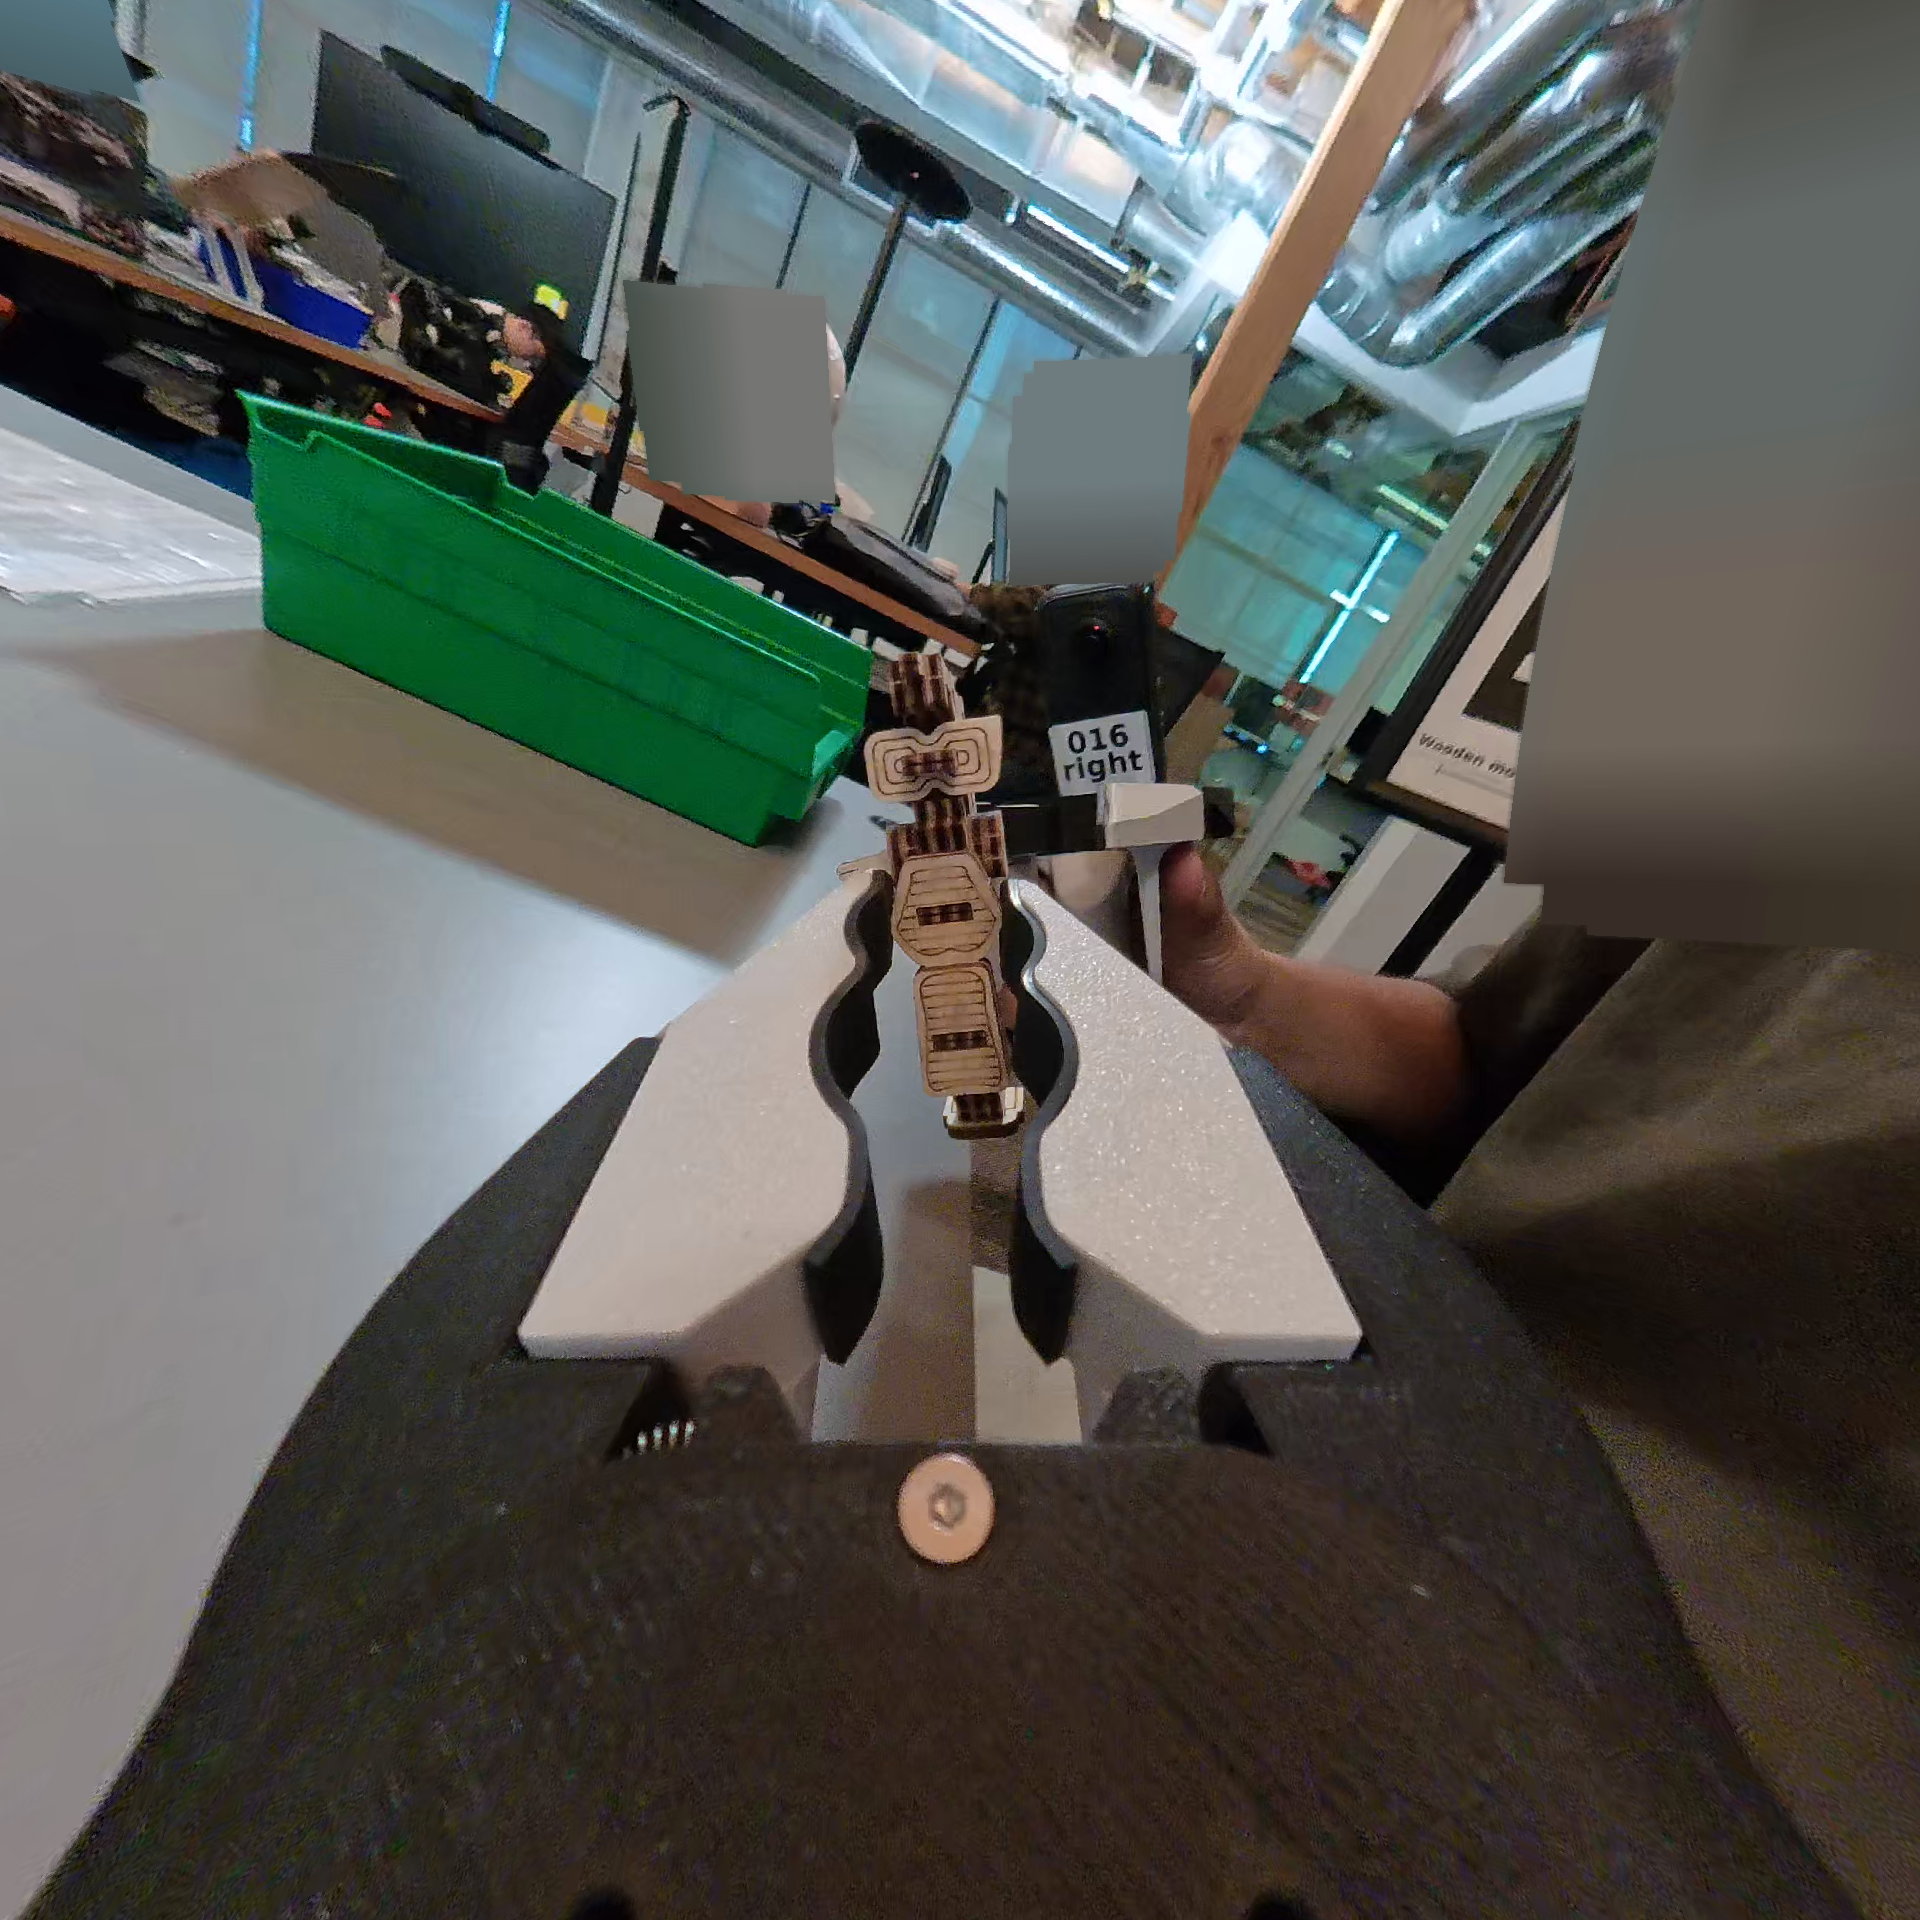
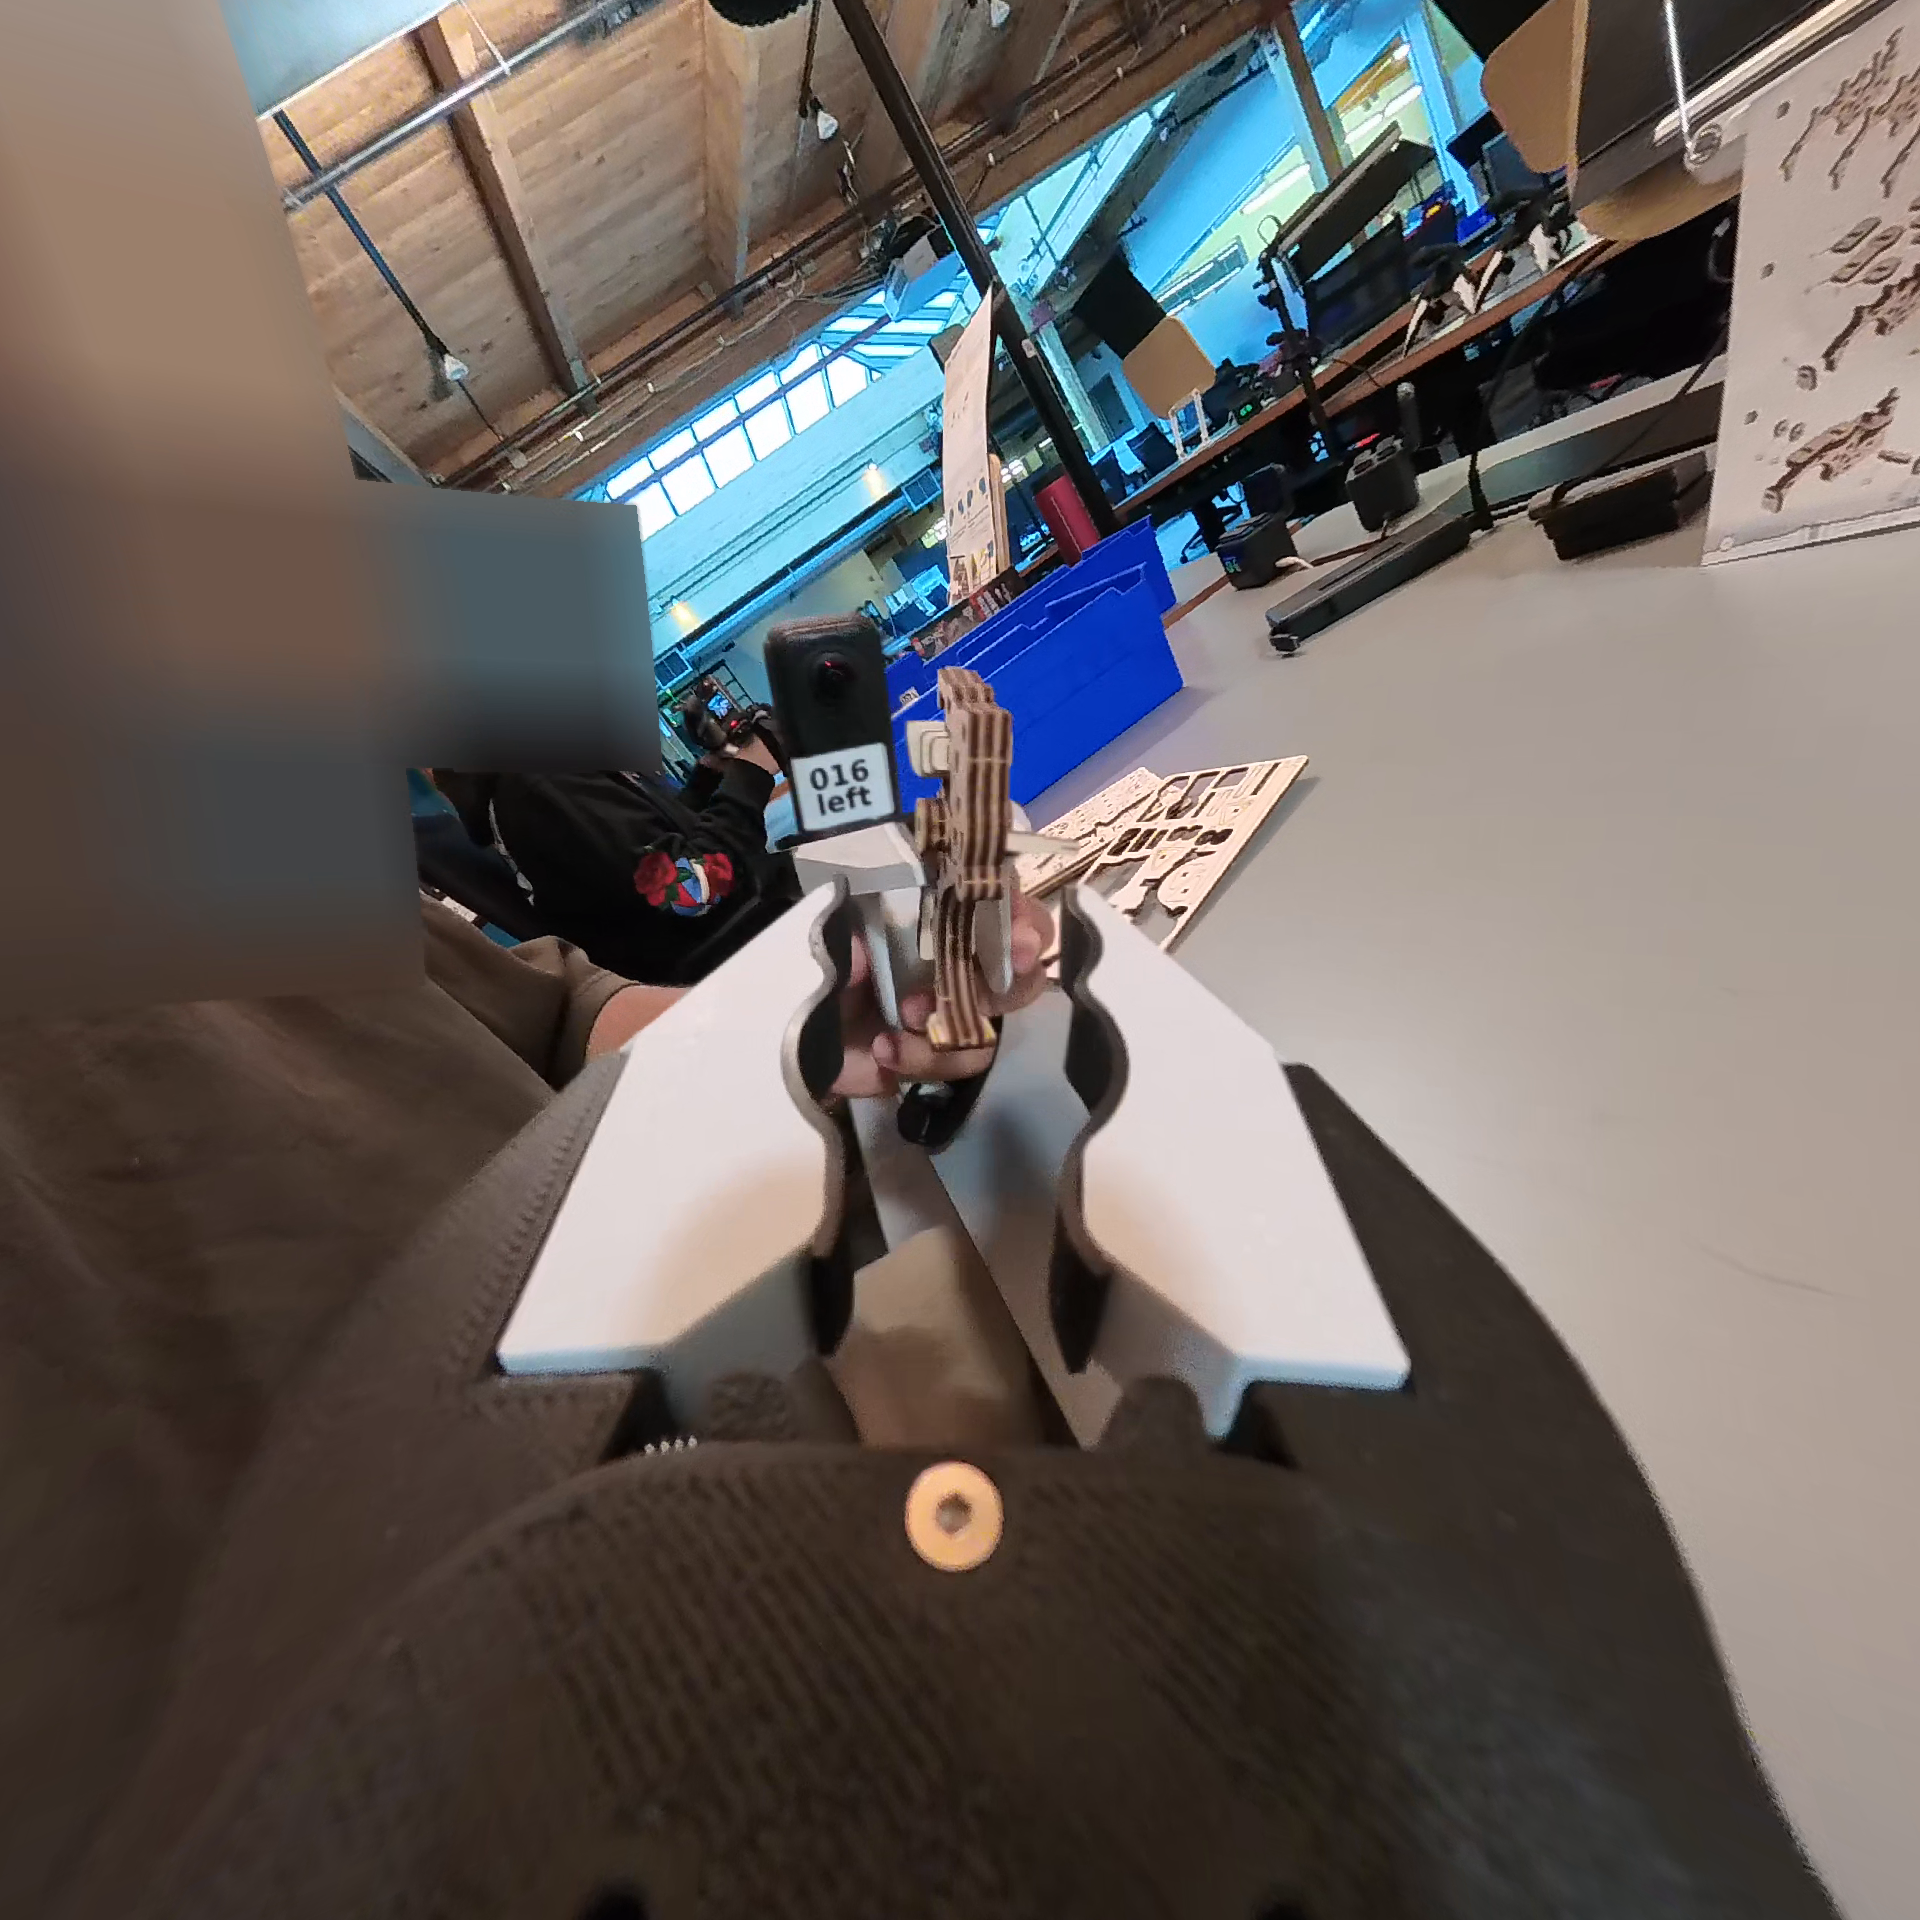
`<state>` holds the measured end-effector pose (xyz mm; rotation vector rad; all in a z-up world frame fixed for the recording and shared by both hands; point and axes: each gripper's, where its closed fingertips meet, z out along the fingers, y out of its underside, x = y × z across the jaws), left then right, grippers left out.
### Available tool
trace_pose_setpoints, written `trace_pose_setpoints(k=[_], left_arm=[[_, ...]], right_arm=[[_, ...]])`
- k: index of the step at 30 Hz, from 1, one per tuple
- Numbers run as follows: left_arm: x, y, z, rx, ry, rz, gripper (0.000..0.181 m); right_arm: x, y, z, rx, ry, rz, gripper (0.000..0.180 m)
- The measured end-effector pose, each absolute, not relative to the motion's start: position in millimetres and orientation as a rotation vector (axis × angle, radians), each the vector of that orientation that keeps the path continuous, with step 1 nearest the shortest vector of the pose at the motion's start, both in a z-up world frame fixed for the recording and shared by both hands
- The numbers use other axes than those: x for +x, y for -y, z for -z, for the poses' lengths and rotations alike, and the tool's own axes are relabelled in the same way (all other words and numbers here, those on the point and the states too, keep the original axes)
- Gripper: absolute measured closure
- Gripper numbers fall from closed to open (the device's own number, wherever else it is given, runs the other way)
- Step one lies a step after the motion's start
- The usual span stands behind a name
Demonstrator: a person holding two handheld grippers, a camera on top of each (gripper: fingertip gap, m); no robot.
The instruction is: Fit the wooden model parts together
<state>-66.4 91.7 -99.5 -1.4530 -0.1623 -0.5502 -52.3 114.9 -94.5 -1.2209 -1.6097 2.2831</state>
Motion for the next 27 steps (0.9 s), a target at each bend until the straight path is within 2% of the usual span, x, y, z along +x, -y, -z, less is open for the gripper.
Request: trace_pose_setpoints(k=[6,10,14,18,27], left_arm=[[-56,-90,99,-1.562,-0.146,0.081,0.163],[-32,-88,99,-1.524,-0.409,-0.216,0.163],[-15,-89,100,-1.508,-0.462,-0.167,0.163],[-10,-86,92,-1.470,-0.398,0.010,0.163],[3,-77,74,-1.376,-0.357,0.236,0.163]], right_arm=[[-49,-116,90,-1.149,1.616,-2.292,0.135],[-37,-111,75,-0.959,1.640,-2.305,0.121],[-25,-105,76,-0.743,1.757,-2.157,0.113],[-17,-102,75,-0.652,1.781,-2.138,0.112],[-9,-84,72,-0.589,1.793,-2.148,0.122]])
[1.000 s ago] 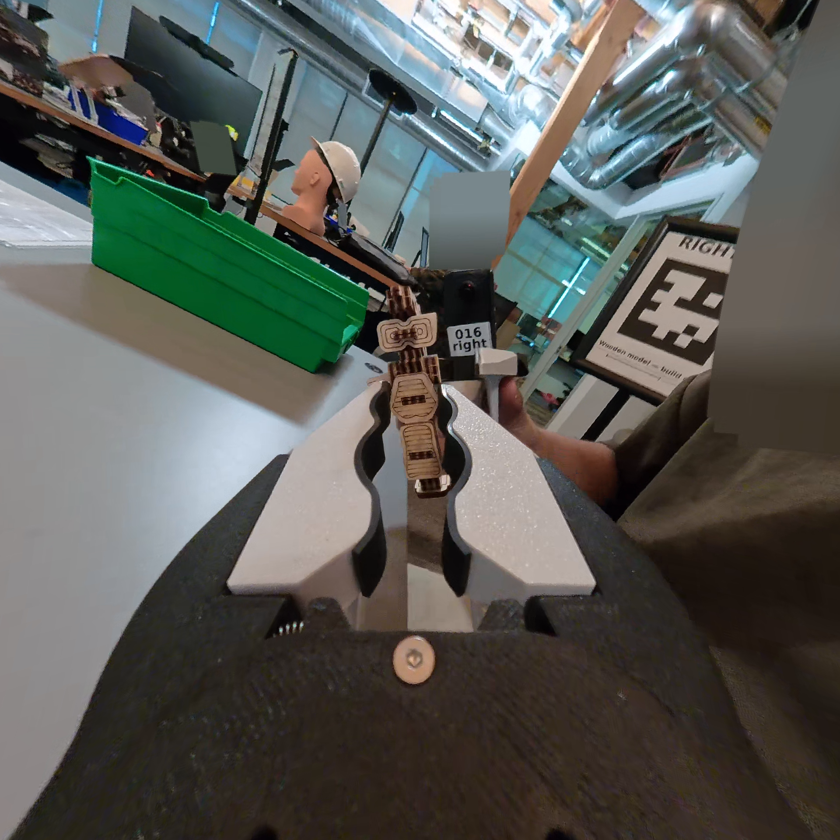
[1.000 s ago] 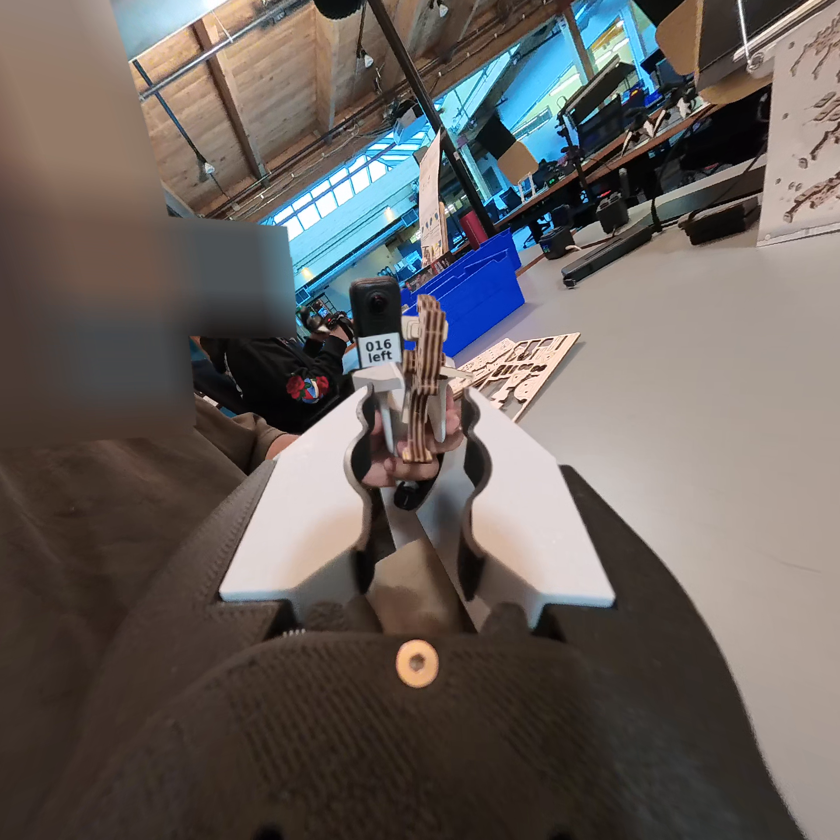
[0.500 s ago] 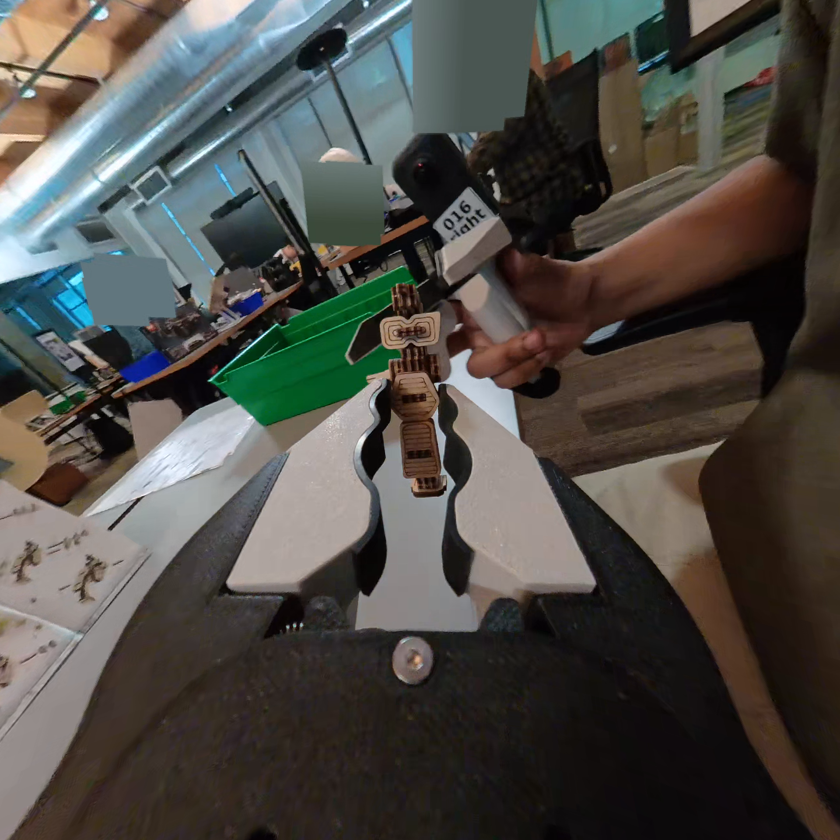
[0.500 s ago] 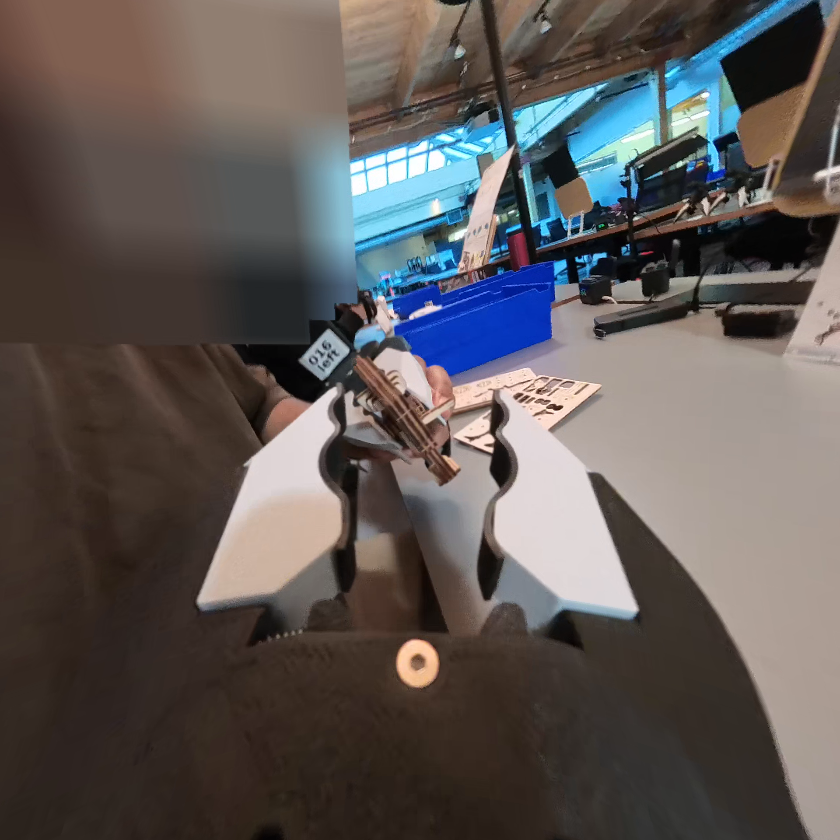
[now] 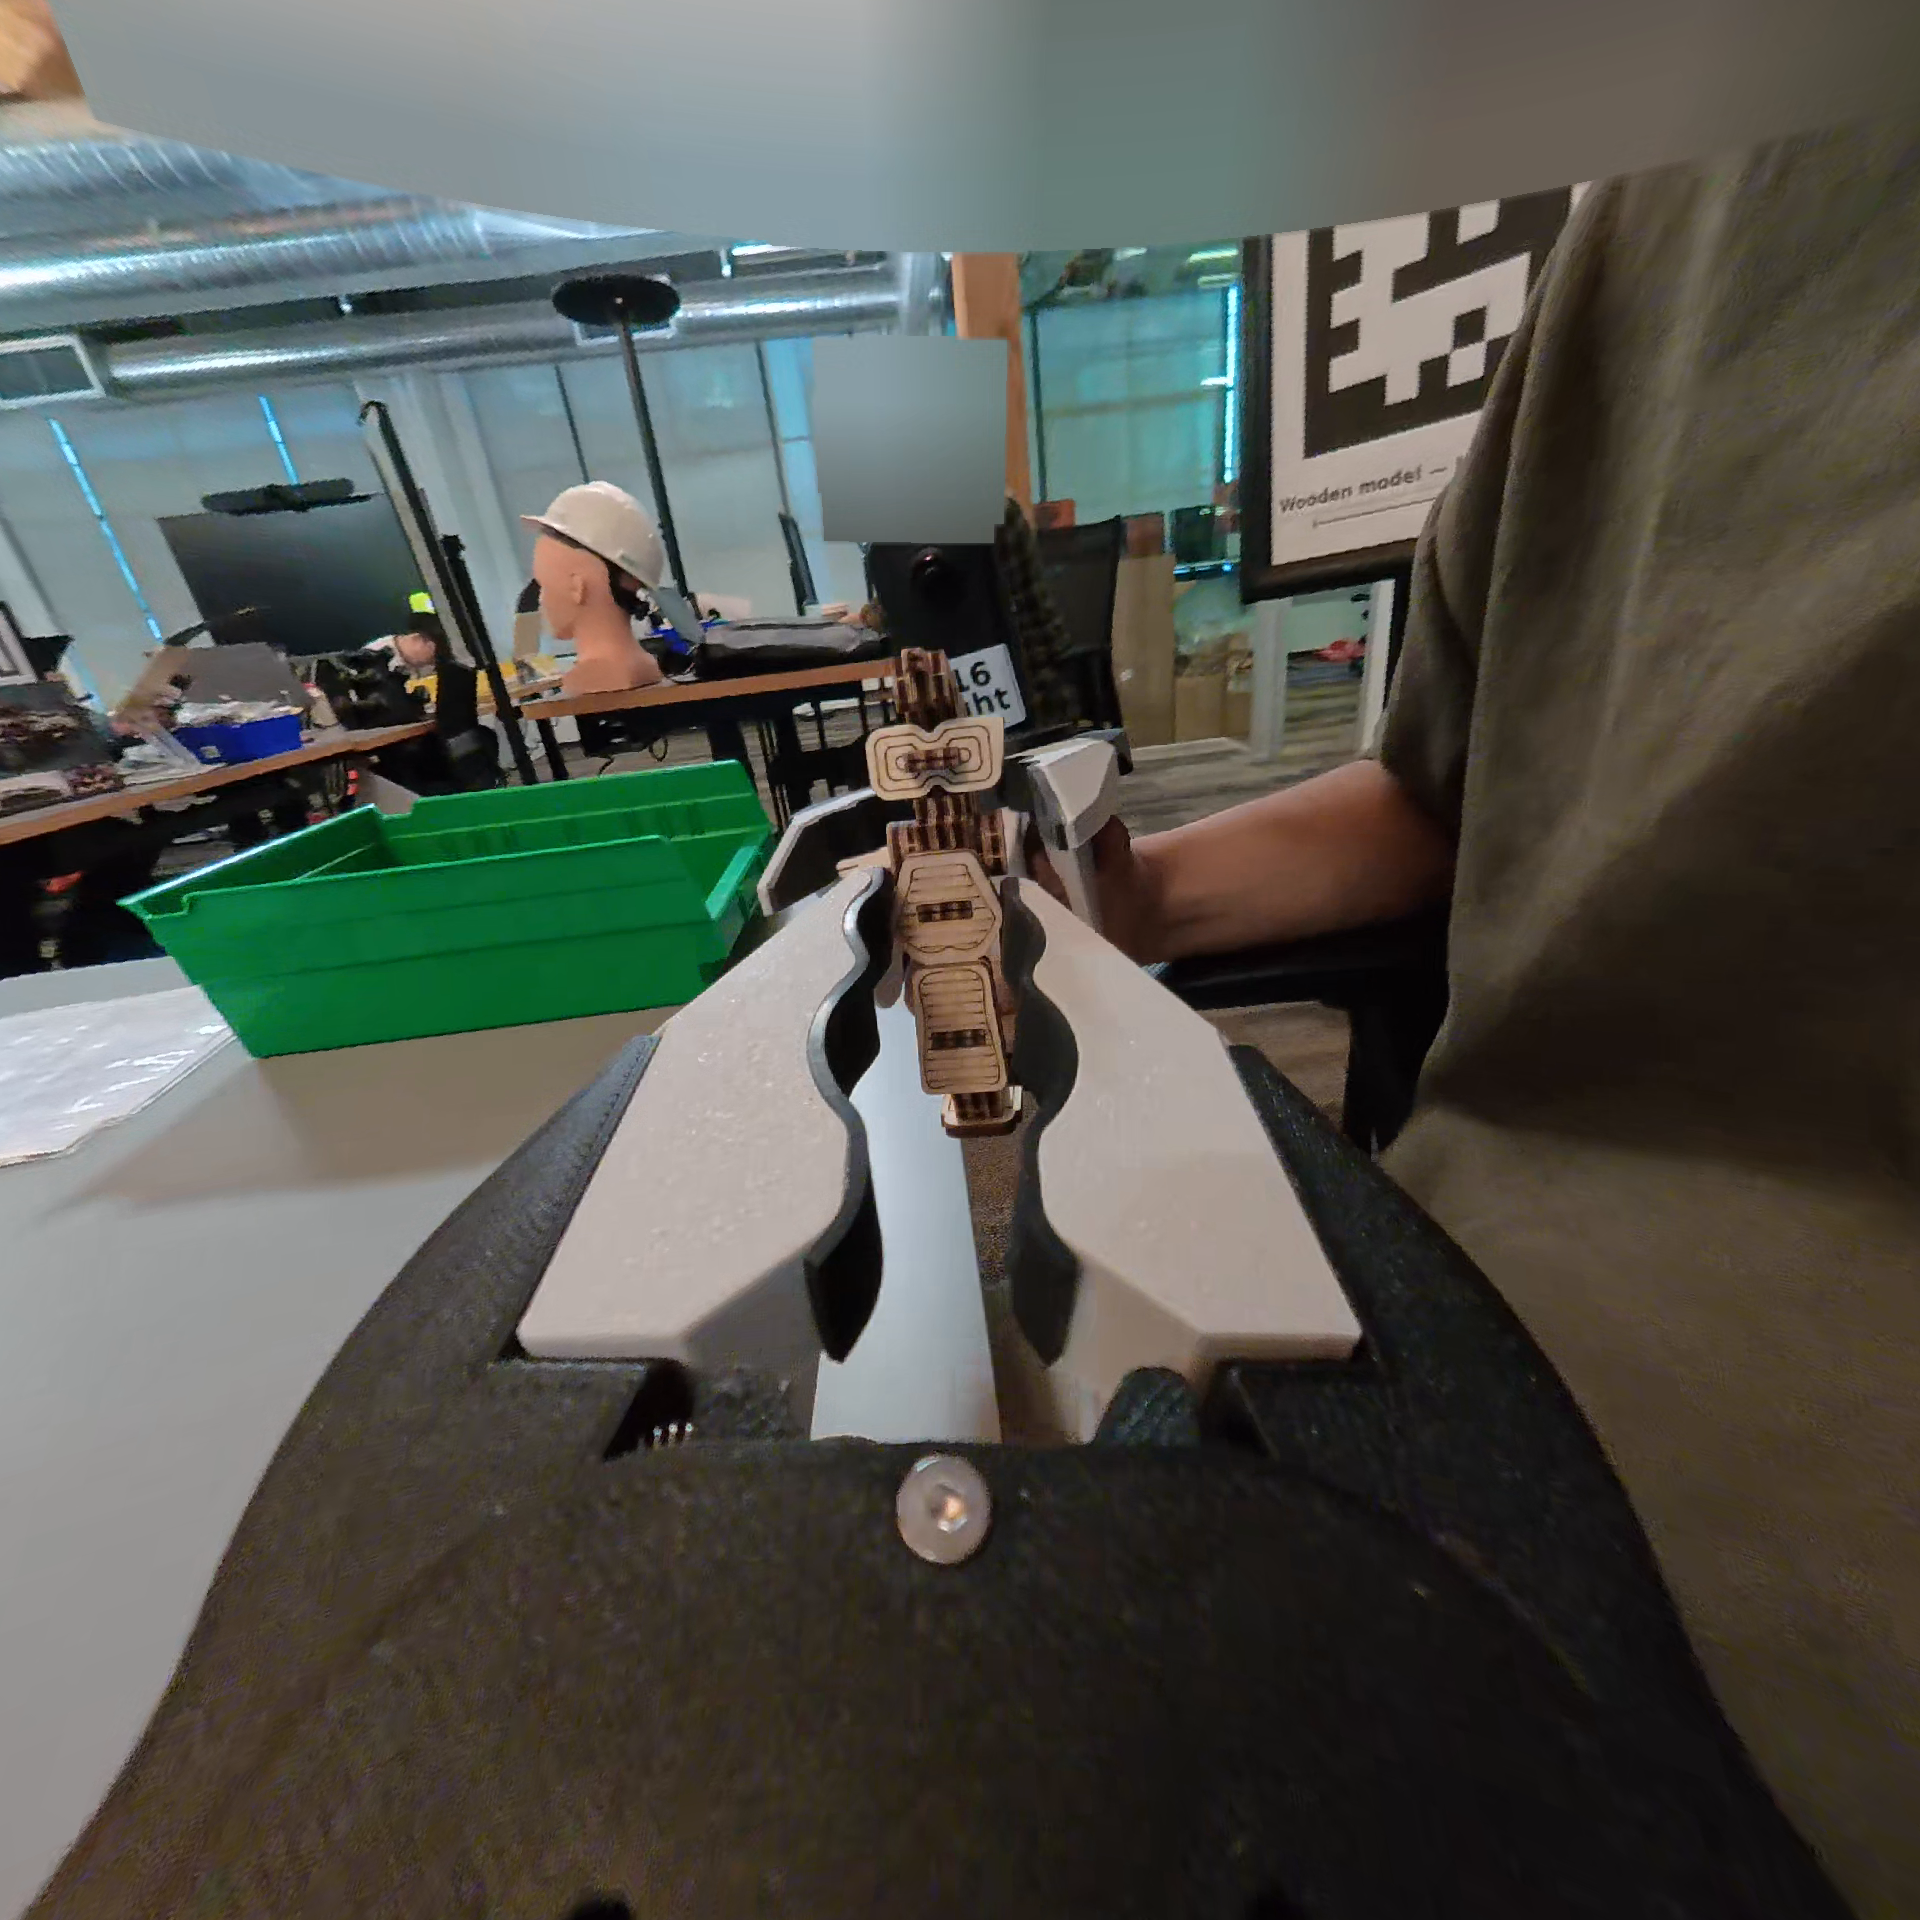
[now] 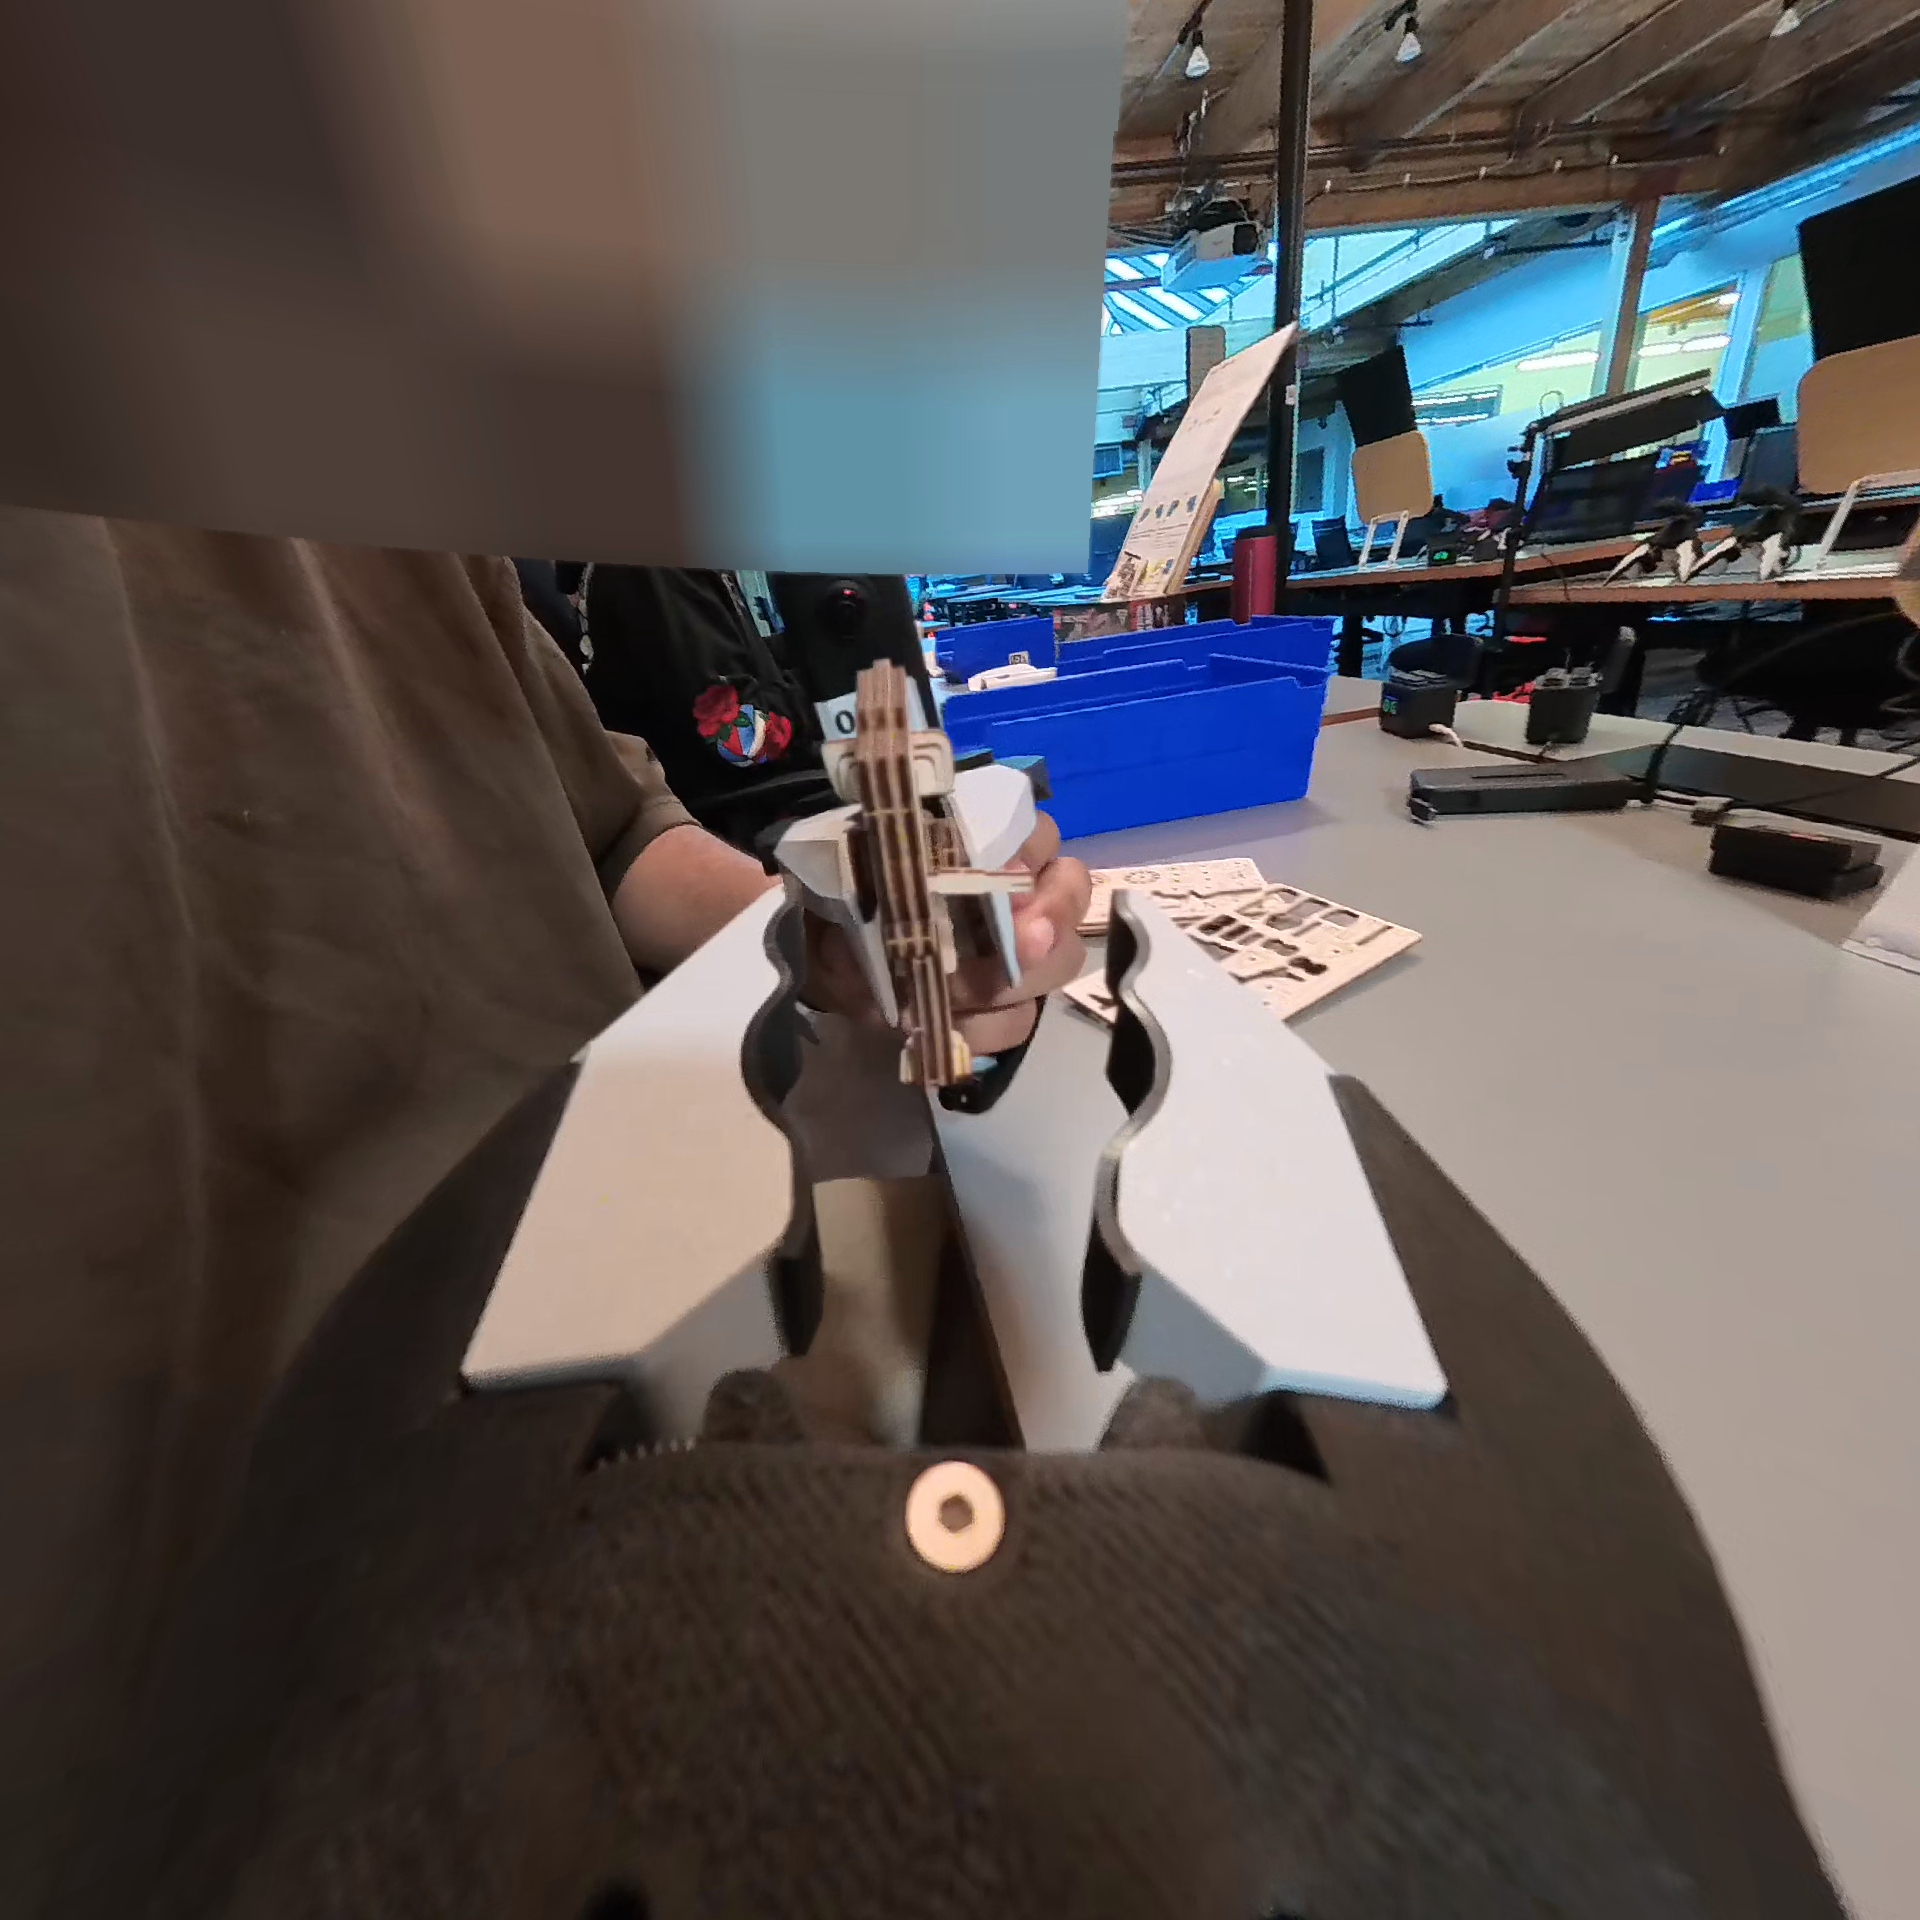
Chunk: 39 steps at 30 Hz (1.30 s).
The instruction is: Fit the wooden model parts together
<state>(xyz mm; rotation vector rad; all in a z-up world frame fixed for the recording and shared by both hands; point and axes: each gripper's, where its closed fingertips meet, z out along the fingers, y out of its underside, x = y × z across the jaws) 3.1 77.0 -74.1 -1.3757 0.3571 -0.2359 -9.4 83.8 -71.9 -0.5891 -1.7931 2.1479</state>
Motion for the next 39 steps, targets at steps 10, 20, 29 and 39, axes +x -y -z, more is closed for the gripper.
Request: trace_pose_setpoints(k=[10,20,29,39], left_arm=[[11,-77,71,-1.356,-0.350,0.299,0.163],[6,-81,74,-1.352,-0.261,0.406,0.163],[-1,-84,75,-1.346,-0.175,0.485,0.163],[-2,-85,76,-1.356,-0.156,0.511,0.163]], right_arm=[[1,-78,61,-0.560,1.765,-2.257,0.150],[-6,-82,63,-0.615,1.755,-2.256,0.154],[-7,-84,66,-0.668,1.774,-2.323,0.148],[-6,-85,66,-0.688,1.791,-2.376,0.143]])
